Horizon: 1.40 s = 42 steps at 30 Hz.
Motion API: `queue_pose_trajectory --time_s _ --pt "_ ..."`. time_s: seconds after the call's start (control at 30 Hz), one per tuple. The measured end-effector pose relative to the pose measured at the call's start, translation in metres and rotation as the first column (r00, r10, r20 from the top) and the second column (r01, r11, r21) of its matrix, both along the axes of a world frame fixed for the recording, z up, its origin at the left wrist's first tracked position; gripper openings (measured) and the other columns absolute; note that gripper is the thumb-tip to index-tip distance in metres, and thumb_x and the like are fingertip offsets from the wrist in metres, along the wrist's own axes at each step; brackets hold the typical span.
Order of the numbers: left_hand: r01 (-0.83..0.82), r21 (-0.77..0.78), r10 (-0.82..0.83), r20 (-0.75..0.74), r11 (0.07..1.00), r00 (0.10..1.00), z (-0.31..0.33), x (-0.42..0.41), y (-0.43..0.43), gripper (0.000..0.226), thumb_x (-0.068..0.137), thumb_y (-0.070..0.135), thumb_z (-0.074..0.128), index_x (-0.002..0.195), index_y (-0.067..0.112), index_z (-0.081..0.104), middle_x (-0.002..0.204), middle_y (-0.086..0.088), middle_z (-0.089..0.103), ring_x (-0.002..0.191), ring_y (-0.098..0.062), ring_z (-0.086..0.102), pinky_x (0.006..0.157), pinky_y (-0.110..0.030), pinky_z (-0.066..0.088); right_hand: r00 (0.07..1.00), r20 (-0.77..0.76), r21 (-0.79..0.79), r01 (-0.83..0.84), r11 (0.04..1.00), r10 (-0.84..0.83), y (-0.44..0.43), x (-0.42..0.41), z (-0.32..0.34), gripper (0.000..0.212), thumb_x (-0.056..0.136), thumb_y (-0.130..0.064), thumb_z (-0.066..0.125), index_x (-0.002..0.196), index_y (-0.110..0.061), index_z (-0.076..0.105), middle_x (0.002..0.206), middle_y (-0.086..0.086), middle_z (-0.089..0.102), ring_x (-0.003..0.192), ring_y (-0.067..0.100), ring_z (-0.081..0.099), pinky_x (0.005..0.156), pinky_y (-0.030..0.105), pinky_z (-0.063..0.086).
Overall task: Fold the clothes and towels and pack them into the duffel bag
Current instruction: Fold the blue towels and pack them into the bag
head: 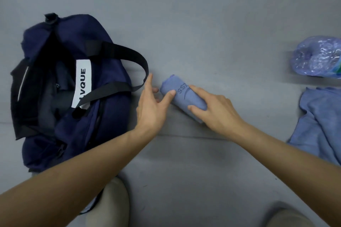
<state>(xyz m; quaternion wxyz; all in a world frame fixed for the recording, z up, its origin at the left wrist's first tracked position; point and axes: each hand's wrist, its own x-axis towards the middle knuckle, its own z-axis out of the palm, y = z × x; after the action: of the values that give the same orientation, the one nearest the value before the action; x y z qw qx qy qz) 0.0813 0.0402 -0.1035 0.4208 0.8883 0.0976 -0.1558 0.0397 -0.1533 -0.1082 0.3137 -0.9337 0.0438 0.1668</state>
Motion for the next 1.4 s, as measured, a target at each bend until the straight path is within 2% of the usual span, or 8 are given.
queue_pose_trajectory --time_s 0.2,0.47,0.6,0.73,0.97,1.07,1.17,1.4 --pt "-0.111 -0.35 0.129 0.027 0.93 0.991 0.049 -0.018 -0.001 0.07 0.086 0.042 0.07 0.142 0.064 0.033 0.124 0.014 0.053 0.093 -0.016 0.071 0.075 -0.047 0.062 0.927 -0.138 0.542 0.365 0.757 -0.348 0.029 0.012 0.046 0.037 0.086 -0.039 0.07 0.121 -0.039 0.062 0.105 -0.015 0.074 0.095 0.007 0.071 0.089 0.042 0.057" --pt "-0.175 -0.542 0.238 0.047 0.822 0.97 0.113 -0.007 0.051 0.054 0.094 0.046 0.057 0.144 0.056 0.041 0.118 -0.007 0.068 0.113 -0.02 0.067 0.102 -0.052 0.052 0.988 0.011 0.603 0.116 0.789 -0.153 0.085 0.05 0.14 0.047 0.087 -0.035 0.071 0.125 -0.053 0.049 0.097 -0.01 0.072 0.086 0.007 0.071 0.078 0.033 0.056" --pt "-0.213 -0.563 0.338 0.128 0.799 0.932 0.134 0.012 0.089 0.049 0.105 0.032 0.05 0.15 0.047 0.038 0.14 0.029 0.052 0.128 0.011 0.049 0.111 -0.025 0.041 0.999 0.041 0.645 -0.044 0.763 0.023 0.144 0.078 0.155 0.075 0.093 -0.034 0.065 0.143 -0.068 0.021 0.102 -0.009 0.075 0.09 0.009 0.073 0.083 0.032 0.057" --pt "-0.224 -0.517 0.365 0.189 0.826 0.911 0.141 0.029 0.138 0.049 0.107 0.026 0.047 0.153 0.04 0.038 0.142 0.028 0.052 0.126 0.011 0.051 0.107 -0.02 0.045 0.991 0.077 0.704 -0.134 0.698 0.112 0.201 0.101 0.144 0.064 0.099 -0.03 0.058 0.144 -0.064 0.028 0.128 -0.038 0.055 0.116 -0.007 0.059 0.101 0.024 0.048" --pt "-0.097 -0.057 0.109 0.284 0.994 0.953 0.113 0.037 0.222 0.048 0.106 0.039 0.039 0.15 0.056 0.03 0.117 0.021 0.066 0.106 0.0 0.061 0.095 -0.032 0.051 0.991 -0.038 0.764 -0.052 0.643 0.126 0.261 0.111 0.11 0.065 0.096 -0.015 0.064 0.142 -0.056 0.042 0.115 -0.016 0.069 0.098 0.006 0.069 0.086 0.023 0.057" --pt "-0.094 0.434 -0.126 0.451 0.896 0.884 0.099 0.035 0.253 0.044 0.104 0.033 0.043 0.147 0.042 0.047 0.148 0.003 0.052 0.125 -0.018 0.05 0.106 -0.039 0.043 0.995 -0.062 0.72 -0.012 0.694 0.082 0.269 0.108 0.088 0.068 0.096 -0.018 0.065 0.138 -0.065 0.04 0.122 0.004 0.066 0.105 0.024 0.066 0.091 0.037 0.057" --pt "-0.065 0.6 -0.223 0.393 0.797 0.892 0.077 0.032 0.28 0.04 0.098 0.031 0.051 0.136 0.038 0.061 0.163 -0.009 0.03 0.14 -0.034 0.038 0.111 -0.05 0.037 0.995 -0.084 0.695 0.023 0.719 0.05 0.272 0.109 0.073 0.069 0.096 -0.021 0.065 0.135 -0.07 0.037 0.124 0.02 0.06 0.11 0.035 0.06 0.095 0.044 0.053" --pt "0.031 0.674 -0.335 0.326 0.738 0.884 0.069 0.034 0.299 0.053 0.093 0.009 0.053 0.146 0.013 0.051 0.156 -0.004 0.044 0.091 -0.03 0.057 0.086 -0.042 0.051 0.997 -0.041 0.644 -0.023 0.765 0.065 0.282 0.113 0.053 0.066 0.098 -0.019 0.06 0.137 -0.068 0.038 0.129 -0.025 0.055 0.116 0.002 0.059 0.103 0.031 0.05"
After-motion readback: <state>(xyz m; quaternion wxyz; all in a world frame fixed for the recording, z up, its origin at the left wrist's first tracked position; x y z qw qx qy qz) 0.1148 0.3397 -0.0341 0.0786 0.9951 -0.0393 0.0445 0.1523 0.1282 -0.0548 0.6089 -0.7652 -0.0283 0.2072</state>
